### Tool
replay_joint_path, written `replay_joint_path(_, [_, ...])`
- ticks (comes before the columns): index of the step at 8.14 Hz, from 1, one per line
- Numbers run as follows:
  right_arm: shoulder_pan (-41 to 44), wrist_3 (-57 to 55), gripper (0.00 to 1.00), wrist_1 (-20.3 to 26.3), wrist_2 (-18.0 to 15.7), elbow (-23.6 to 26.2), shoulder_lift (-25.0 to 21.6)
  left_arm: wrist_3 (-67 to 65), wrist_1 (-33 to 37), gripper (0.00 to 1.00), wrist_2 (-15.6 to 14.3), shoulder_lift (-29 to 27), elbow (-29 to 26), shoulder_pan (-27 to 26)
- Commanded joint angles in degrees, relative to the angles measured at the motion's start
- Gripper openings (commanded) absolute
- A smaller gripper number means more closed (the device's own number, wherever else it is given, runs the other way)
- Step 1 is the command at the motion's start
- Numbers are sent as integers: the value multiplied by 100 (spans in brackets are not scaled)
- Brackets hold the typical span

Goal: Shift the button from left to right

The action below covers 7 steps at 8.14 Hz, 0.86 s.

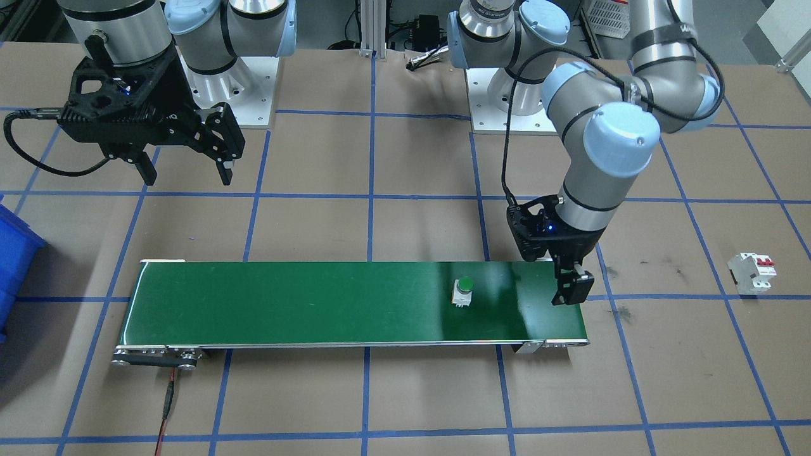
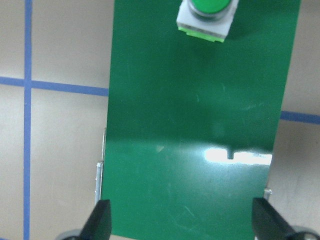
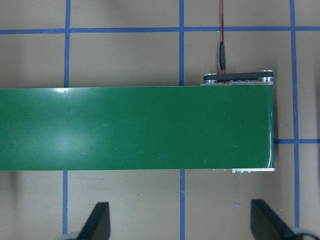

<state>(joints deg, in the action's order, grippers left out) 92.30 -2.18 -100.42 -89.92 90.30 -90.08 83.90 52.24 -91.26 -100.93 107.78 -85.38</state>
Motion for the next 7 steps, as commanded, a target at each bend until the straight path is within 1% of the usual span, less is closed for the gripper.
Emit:
replay_joint_path(1, [-2, -396, 100, 285, -43, 5, 78, -2159, 557, 100, -14, 511, 15, 13])
replay_joint_path(2, [-2, -449, 100, 582, -26, -4, 95, -2689, 576, 100, 3, 644, 15, 4])
replay_joint_path(3, [-2, -432, 100, 559, 62, -4, 104, -3748, 577, 100, 3, 758, 15, 13])
replay_joint_path(4, [-2, -458, 100, 246, 289, -4, 174, -4785, 646, 100, -5, 846, -3, 13])
replay_joint_path(5, [-11, -458, 100, 129, 508, -4, 218, -5448, 899, 100, -23, 864, -20, 13])
replay_joint_path(6, [-63, -267, 100, 146, 545, 5, 358, -6342, 1276, 100, -41, 821, -29, 4])
replay_joint_path(7, [-142, -13, 100, 120, 729, 5, 464, -7238, 1610, 100, 3, 864, -125, 4])
